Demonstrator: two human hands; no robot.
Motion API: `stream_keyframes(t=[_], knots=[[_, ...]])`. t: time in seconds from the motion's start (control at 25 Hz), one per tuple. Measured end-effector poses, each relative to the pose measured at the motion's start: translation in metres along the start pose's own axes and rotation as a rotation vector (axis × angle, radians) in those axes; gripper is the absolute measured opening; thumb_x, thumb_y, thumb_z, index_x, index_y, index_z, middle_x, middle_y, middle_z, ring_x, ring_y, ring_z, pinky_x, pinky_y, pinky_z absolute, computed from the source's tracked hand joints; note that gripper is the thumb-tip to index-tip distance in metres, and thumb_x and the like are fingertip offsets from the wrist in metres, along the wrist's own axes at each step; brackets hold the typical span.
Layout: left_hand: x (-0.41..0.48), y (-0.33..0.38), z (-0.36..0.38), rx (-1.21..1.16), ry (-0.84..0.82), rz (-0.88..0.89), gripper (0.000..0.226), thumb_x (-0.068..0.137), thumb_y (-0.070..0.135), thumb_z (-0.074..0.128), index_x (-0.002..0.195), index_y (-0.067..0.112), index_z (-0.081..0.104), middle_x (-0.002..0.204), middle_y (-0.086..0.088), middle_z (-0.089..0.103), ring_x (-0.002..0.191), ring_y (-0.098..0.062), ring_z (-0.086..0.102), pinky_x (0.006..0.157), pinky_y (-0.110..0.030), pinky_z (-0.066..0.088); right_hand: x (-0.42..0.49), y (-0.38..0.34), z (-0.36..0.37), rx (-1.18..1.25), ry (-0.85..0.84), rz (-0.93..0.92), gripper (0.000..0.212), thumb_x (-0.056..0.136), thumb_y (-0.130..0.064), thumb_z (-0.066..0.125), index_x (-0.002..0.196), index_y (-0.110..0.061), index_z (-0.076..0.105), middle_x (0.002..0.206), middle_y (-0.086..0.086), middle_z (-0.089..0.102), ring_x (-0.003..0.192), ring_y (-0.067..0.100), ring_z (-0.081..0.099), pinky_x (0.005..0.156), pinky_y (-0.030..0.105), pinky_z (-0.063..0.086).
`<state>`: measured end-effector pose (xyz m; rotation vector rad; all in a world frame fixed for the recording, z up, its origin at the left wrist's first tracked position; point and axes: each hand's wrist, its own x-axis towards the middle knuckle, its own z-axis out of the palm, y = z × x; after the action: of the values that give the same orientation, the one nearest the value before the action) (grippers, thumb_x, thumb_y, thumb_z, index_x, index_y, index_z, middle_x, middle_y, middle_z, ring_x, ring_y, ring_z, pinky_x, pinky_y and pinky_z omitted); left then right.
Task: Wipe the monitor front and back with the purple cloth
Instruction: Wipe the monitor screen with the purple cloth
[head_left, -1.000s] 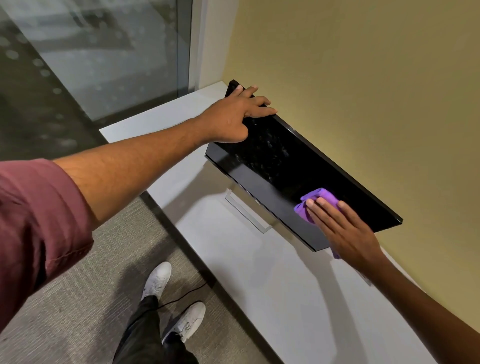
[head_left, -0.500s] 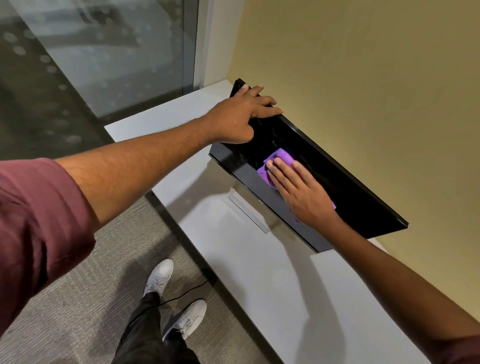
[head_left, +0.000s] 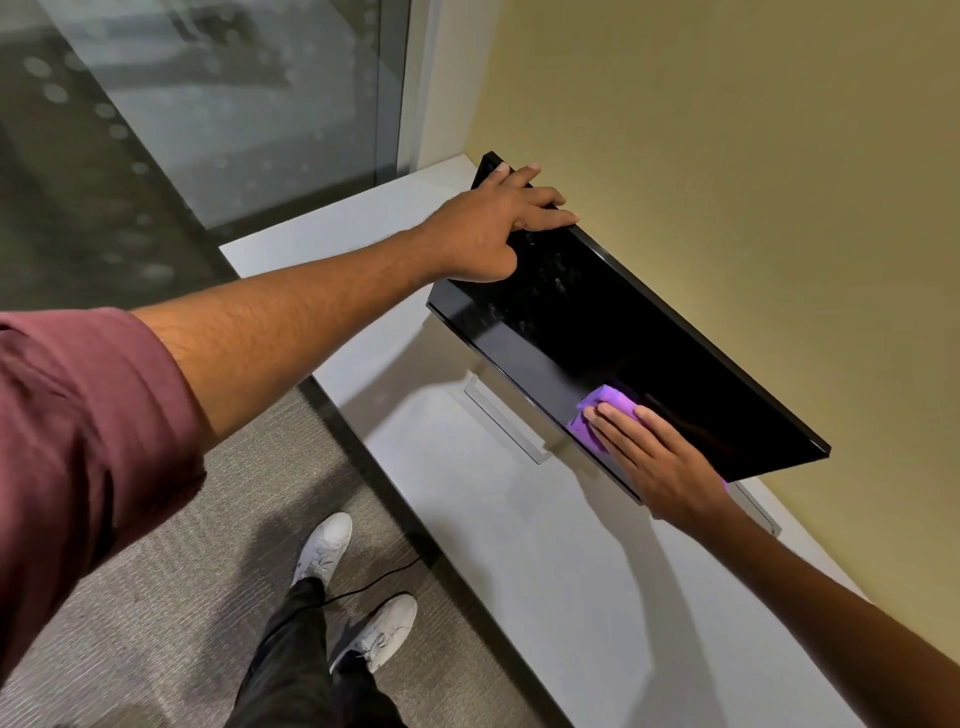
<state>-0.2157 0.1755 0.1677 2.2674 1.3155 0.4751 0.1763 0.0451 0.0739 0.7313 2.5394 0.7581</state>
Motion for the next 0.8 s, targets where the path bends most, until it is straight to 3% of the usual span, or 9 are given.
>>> stream_keyframes(t=[0.12, 0.24, 0.44, 0.56, 0.8], knots=[[0.001, 0.000, -0.003, -0.004, -0.009, 0.004, 0.101, 0.069, -0.012, 0.043, 0.159, 0.035, 0.046, 0.166, 0.008, 0.039, 0.165, -0.023, 0.005, 0.133, -0.045, -0.001, -0.007, 0.024, -0.025, 0.029, 0.085, 0.134, 0.079, 0.097, -0.003, 0.043, 0.170, -0.001, 0.014, 0.181, 0.012, 0.005, 0.167, 0.029, 0.011, 0.131, 0.050, 0.027], [0.002, -0.001, -0.001, 0.001, -0.007, 0.005, 0.101, 0.069, -0.012, 0.044, 0.159, 0.035, 0.045, 0.167, 0.008, 0.039, 0.165, -0.023, 0.005, 0.134, -0.048, 0.000, 0.019, 0.047, -0.049, -0.042, 0.176, 0.231, 0.069, 0.108, -0.013, 0.042, 0.171, -0.002, 0.013, 0.181, 0.010, 0.007, 0.167, 0.027, 0.012, 0.133, 0.049, 0.024], [0.003, -0.004, 0.002, 0.023, 0.005, 0.000, 0.095, 0.075, -0.008, 0.047, 0.159, 0.038, 0.044, 0.168, 0.009, 0.038, 0.165, -0.024, 0.005, 0.134, -0.052, 0.004, 0.079, 0.052, -0.061, -0.095, 0.148, 0.187, 0.064, 0.115, -0.022, 0.023, 0.170, 0.001, 0.000, 0.180, 0.015, -0.006, 0.167, 0.032, 0.000, 0.135, 0.049, 0.014], [0.003, -0.004, 0.004, 0.035, 0.018, 0.012, 0.092, 0.077, -0.005, 0.046, 0.158, 0.038, 0.044, 0.167, 0.009, 0.038, 0.165, -0.025, 0.006, 0.133, -0.055, 0.008, 0.109, 0.036, -0.053, -0.113, 0.133, 0.154, 0.074, 0.108, -0.028, 0.028, 0.169, 0.003, -0.003, 0.179, 0.020, -0.009, 0.167, 0.036, -0.005, 0.135, 0.050, 0.010], [-0.005, -0.004, 0.002, 0.020, 0.015, 0.019, 0.095, 0.074, -0.006, 0.043, 0.159, 0.035, 0.044, 0.169, 0.007, 0.037, 0.165, -0.023, 0.005, 0.134, -0.051, 0.007, 0.129, -0.018, -0.007, -0.052, 0.018, 0.010, 0.074, 0.110, -0.025, 0.026, 0.166, 0.007, -0.009, 0.177, 0.024, -0.012, 0.166, 0.038, -0.007, 0.135, 0.050, 0.010]])
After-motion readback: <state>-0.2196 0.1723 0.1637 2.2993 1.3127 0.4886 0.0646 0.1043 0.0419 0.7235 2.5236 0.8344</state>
